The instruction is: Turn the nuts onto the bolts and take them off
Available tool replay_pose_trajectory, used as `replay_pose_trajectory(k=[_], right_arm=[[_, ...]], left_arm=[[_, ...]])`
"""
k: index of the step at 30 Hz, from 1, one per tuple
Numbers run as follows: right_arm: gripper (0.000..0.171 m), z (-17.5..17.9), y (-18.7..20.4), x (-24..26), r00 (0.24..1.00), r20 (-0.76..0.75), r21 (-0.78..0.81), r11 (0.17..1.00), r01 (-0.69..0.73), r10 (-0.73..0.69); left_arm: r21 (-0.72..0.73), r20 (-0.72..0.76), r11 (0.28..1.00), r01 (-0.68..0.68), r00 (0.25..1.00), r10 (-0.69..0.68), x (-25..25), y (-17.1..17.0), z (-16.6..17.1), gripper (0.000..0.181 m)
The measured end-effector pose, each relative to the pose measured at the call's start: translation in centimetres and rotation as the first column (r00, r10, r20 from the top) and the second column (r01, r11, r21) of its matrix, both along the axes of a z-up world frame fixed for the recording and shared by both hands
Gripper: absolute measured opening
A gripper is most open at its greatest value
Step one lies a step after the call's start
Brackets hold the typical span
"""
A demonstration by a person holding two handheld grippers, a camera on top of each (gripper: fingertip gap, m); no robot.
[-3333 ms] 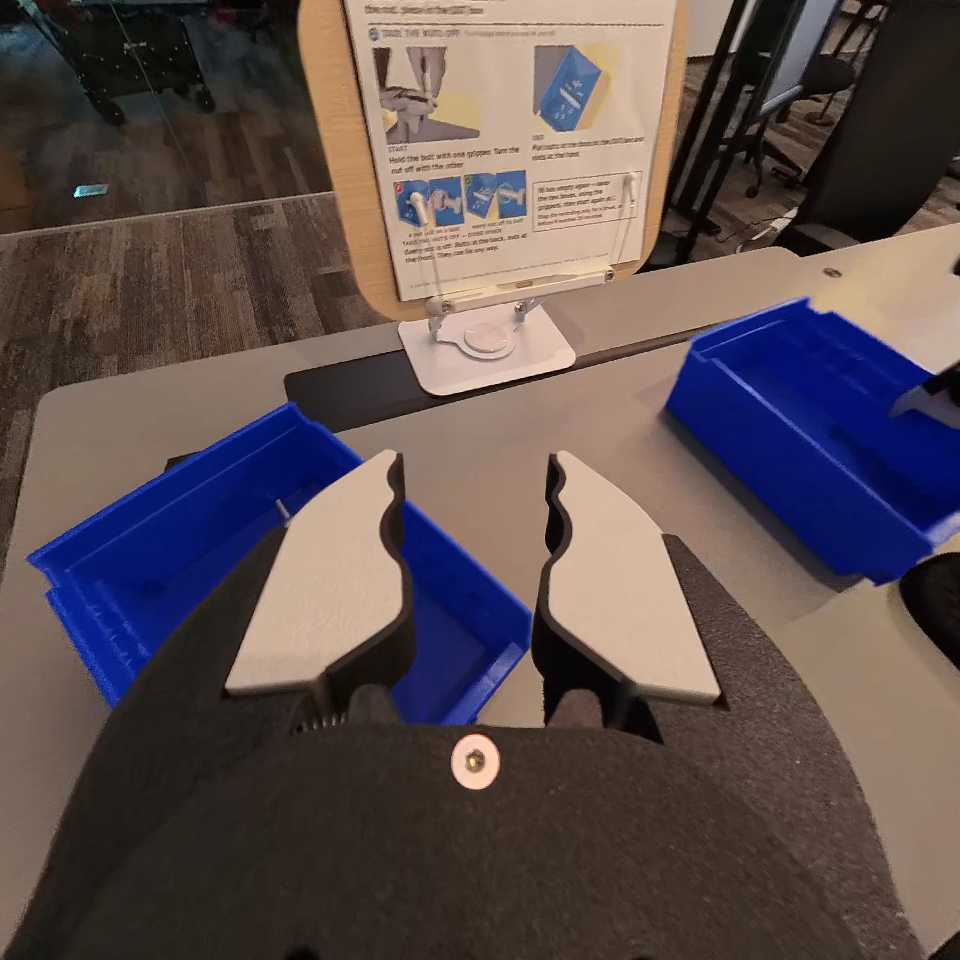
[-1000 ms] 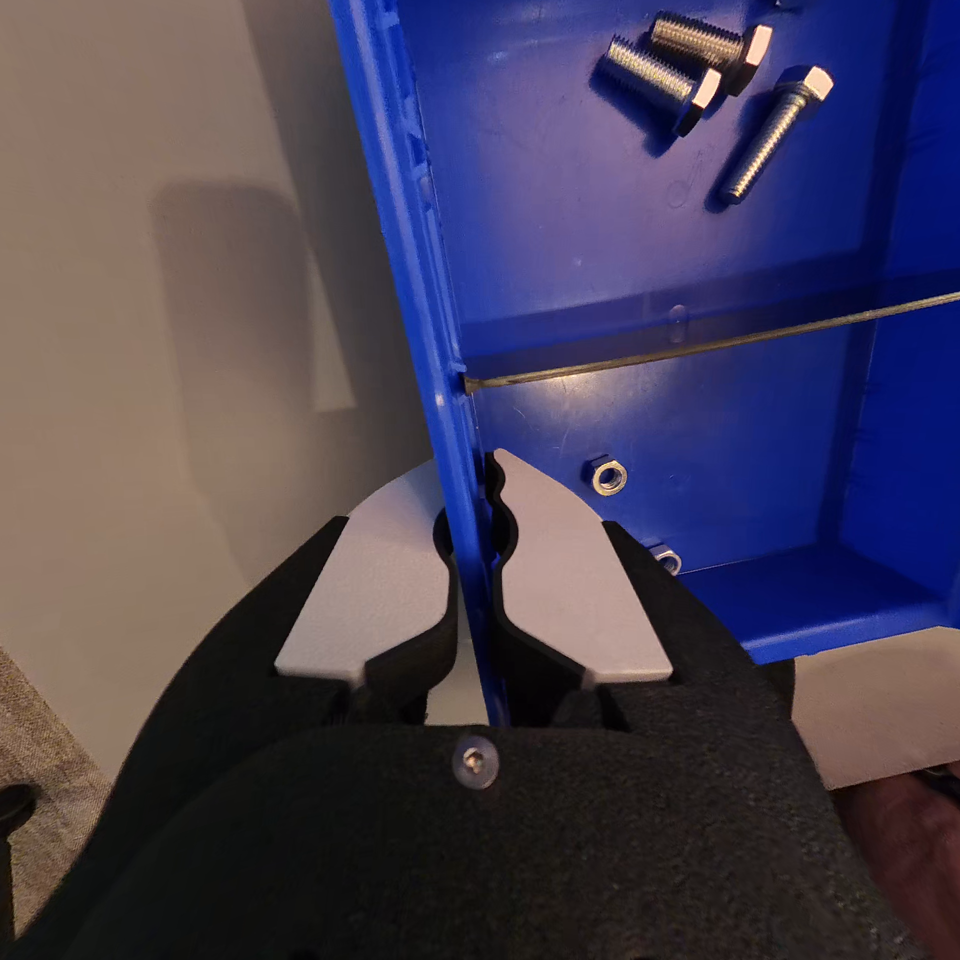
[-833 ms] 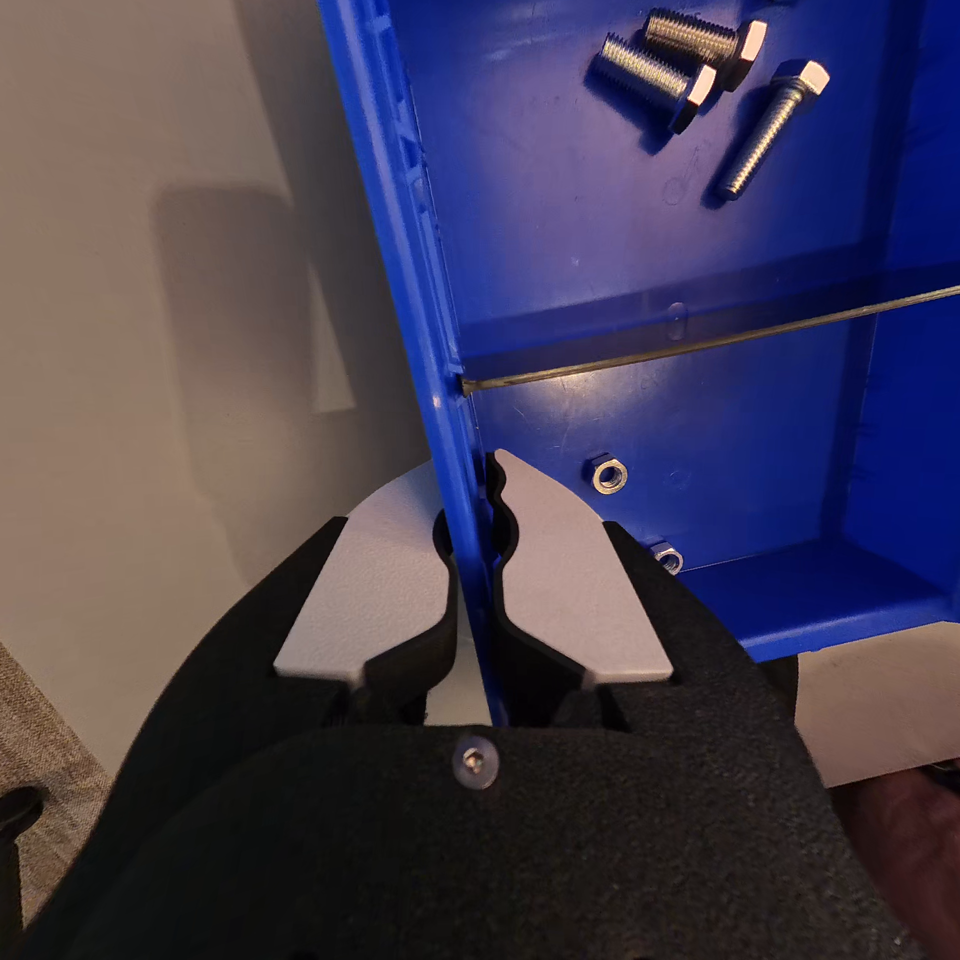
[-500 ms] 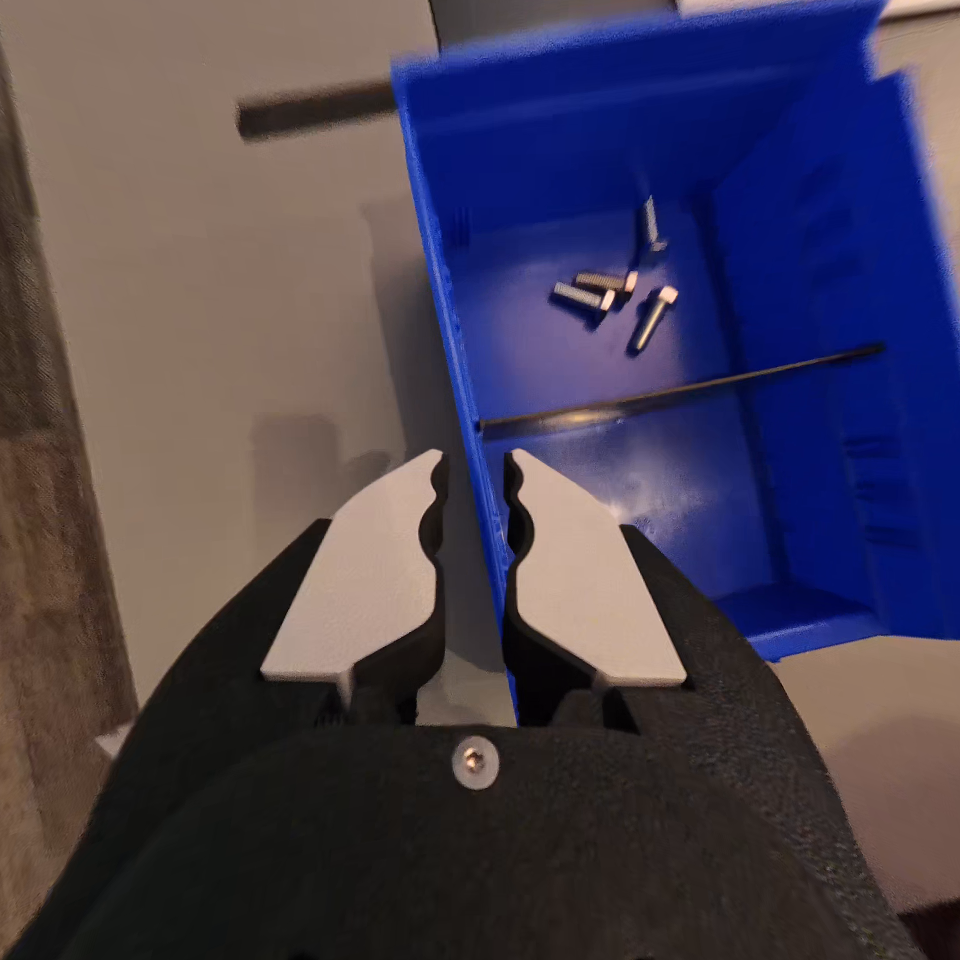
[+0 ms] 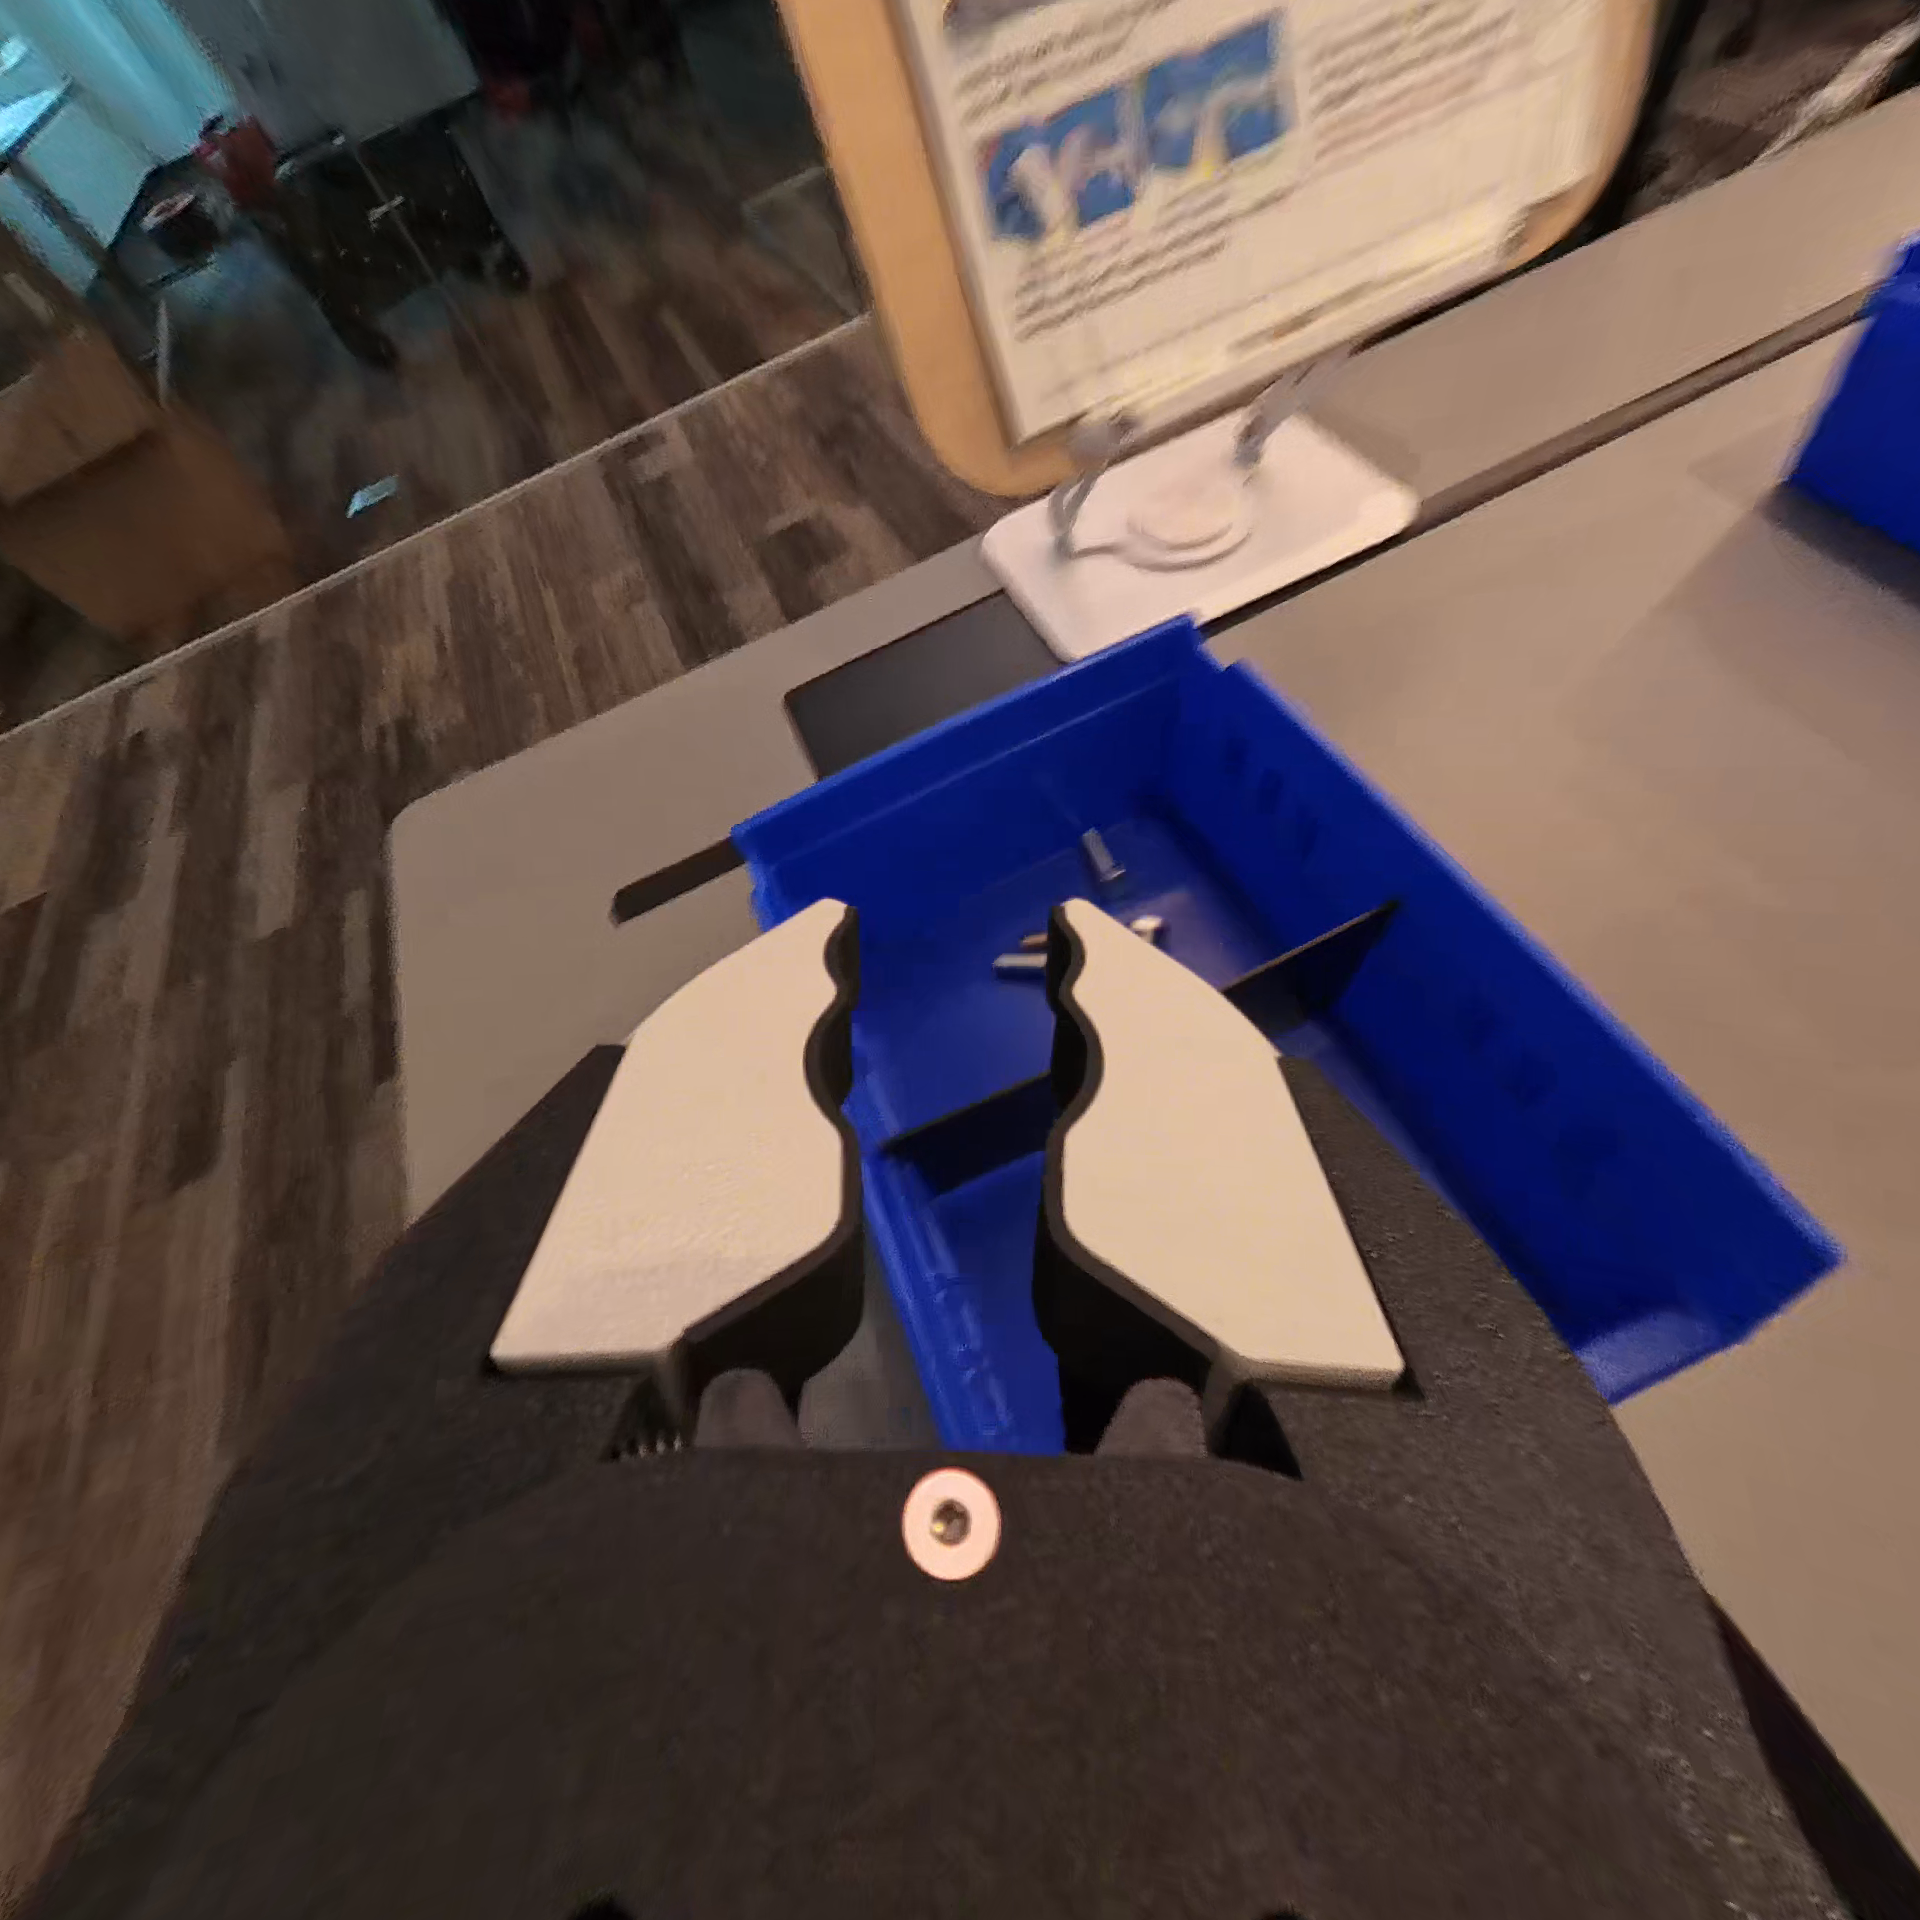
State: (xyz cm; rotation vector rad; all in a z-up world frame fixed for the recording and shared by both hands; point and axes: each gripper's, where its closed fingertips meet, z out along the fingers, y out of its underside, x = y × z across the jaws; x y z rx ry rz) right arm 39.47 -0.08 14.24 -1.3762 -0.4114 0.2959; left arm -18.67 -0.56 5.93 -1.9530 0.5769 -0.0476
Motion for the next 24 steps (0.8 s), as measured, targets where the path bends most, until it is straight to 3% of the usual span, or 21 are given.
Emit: replay_pose_trajectory(k=[3,6,10,15,20,24], right_arm=[[0.063,-1.0,0.5,2.0,0.99,0.064,-0.055,0.99,0.127,-0.123],[0.055,-1.9,0.4,4.4,0.968,0.115,-0.093,0.968,0.234,-0.223],[0.054,-2.5,0.2,8.0,0.931,0.098,-0.118,0.925,0.361,-0.351],[0.053,-0.9,-0.8,8.0,0.956,-0.028,-0.067,0.955,0.289,-0.292],[0.045,1.9,-2.6,6.1,0.979,-0.045,0.116,0.972,0.205,-0.201],[0.036,5.0,-5.3,1.5,0.999,-0.042,0.276,0.961,0.003,0.009]], left_arm=[[-0.092,-0.039,0.984,-0.152,0.988,0.148,-2.9,0.7,-1.9,0.045],[-0.14,-0.012,0.976,-0.166,0.986,0.166,-3.8,0.7,-2.8,0.047],[0.038,0.131,0.994,-0.099,0.987,0.093,-2.9,0.5,1.2,0.052],[0.295,0.319,0.955,-0.02,0.944,-0.079,-0.8,-2.0,7.5,0.054],[0.343,0.31,0.937,-0.066,0.95,-0.047,-1.5,-2.2,8.3,0.056],[0.382,0.332,0.923,-0.048,0.939,-0.089,-1.1,-2.3,9.0,0.053]])
